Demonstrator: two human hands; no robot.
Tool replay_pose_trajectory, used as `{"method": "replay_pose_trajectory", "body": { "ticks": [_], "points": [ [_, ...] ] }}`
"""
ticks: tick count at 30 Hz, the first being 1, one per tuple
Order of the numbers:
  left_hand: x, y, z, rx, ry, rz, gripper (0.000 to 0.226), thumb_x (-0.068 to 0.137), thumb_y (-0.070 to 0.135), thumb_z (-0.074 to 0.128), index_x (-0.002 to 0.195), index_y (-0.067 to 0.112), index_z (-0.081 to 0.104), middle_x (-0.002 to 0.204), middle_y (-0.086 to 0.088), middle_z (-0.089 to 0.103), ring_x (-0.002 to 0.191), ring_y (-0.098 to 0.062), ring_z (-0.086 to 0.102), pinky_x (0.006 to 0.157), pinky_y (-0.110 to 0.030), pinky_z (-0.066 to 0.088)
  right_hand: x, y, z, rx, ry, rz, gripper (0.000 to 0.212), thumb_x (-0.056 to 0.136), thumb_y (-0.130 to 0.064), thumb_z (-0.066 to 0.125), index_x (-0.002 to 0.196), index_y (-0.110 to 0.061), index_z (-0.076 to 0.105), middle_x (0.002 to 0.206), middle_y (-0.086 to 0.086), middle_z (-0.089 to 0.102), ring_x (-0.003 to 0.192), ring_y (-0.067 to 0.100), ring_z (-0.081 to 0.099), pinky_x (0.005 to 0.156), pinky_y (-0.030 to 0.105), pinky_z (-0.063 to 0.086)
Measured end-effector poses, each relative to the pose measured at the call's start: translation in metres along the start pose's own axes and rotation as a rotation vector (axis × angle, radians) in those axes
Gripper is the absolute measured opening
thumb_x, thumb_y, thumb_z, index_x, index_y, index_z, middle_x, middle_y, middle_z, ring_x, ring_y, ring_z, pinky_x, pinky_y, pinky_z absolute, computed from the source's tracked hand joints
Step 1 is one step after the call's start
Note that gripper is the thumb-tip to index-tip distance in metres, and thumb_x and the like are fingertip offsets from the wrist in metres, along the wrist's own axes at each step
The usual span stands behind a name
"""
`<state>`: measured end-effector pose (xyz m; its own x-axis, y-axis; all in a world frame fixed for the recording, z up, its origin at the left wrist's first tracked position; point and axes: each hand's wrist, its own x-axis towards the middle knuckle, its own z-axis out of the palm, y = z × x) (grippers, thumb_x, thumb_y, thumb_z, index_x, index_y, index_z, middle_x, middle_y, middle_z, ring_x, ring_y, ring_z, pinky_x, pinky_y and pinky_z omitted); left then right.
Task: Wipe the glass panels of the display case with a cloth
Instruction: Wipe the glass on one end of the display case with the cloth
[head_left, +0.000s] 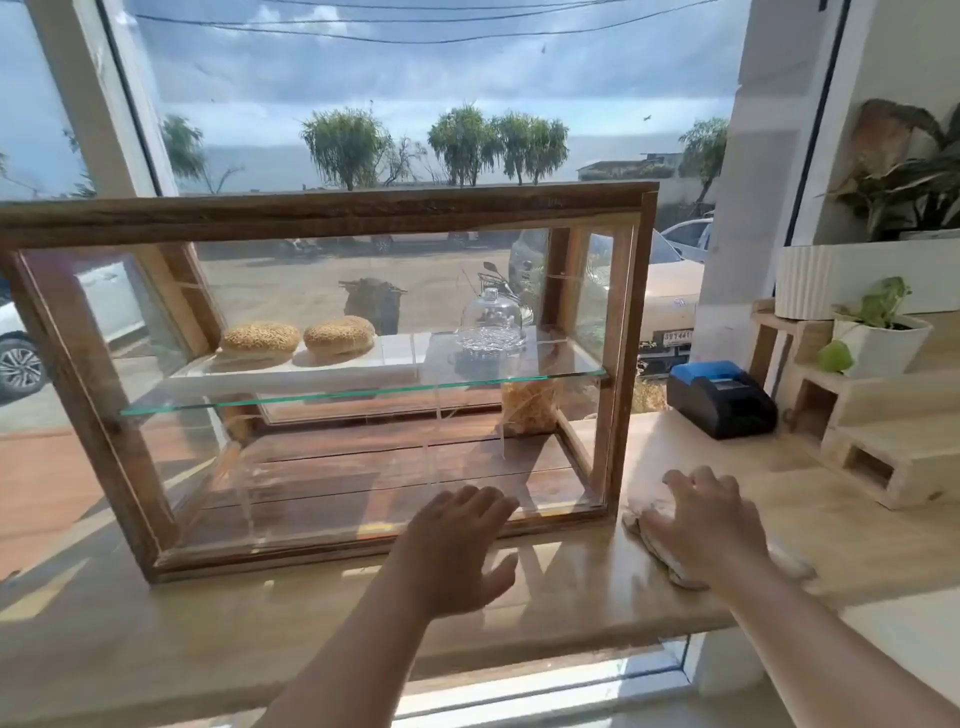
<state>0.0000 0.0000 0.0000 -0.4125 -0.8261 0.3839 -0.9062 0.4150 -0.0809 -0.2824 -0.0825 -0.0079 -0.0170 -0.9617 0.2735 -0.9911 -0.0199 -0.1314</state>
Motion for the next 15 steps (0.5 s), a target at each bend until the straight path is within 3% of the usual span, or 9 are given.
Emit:
{"method": "replay_pose_trajectory", "body": {
  "ticks": [3, 7, 11, 15],
  "points": [
    [0.004, 0.007, 0.018, -0.023, -0.05, 0.005, 0.055, 0.086, 0.055, 0.038, 0.131, 0.025, 0.043, 0.126, 0.005, 0.052, 0.113, -0.017, 0.049, 0.095, -0.035, 0.042, 0.006, 0.014, 0.012, -0.053, -0.302, 0.113, 0.075, 0.085, -0.081, 0.03, 0.15, -0.045, 0.021, 0.158, 0.001, 0.022, 0.141, 0.03, 0.023, 0.113, 0.046, 0.027],
    [0.008, 0.011, 0.041, -0.072, -0.077, 0.018, 0.056, 0.086, 0.055, 0.038, 0.134, 0.026, 0.042, 0.132, 0.006, 0.05, 0.12, -0.016, 0.046, 0.099, -0.035, 0.04, 0.007, 0.02, 0.023, -0.024, -0.424, 0.19, 0.084, 0.082, -0.087, 0.029, 0.154, -0.048, 0.007, 0.166, 0.002, 0.0, 0.149, 0.037, 0.0, 0.12, 0.055, 0.01],
    [0.014, 0.013, 0.049, -0.085, -0.126, 0.016, 0.058, 0.087, 0.054, 0.037, 0.139, 0.027, 0.041, 0.139, 0.005, 0.048, 0.128, -0.016, 0.04, 0.107, -0.037, 0.034, 0.012, 0.022, 0.023, -0.048, -0.412, 0.187, 0.083, 0.081, -0.089, 0.025, 0.153, -0.052, 0.004, 0.166, 0.0, 0.004, 0.15, 0.037, 0.003, 0.12, 0.056, 0.01],
    [0.007, 0.008, 0.053, -0.106, -0.17, 0.0, 0.057, 0.088, 0.051, 0.038, 0.139, 0.028, 0.044, 0.144, 0.005, 0.046, 0.127, -0.016, 0.041, 0.105, -0.036, 0.034, 0.01, 0.015, 0.029, -0.064, -0.442, 0.145, 0.08, 0.082, -0.088, 0.022, 0.152, -0.054, 0.003, 0.166, 0.0, 0.008, 0.15, 0.038, 0.004, 0.118, 0.057, 0.013]
  ]
}}
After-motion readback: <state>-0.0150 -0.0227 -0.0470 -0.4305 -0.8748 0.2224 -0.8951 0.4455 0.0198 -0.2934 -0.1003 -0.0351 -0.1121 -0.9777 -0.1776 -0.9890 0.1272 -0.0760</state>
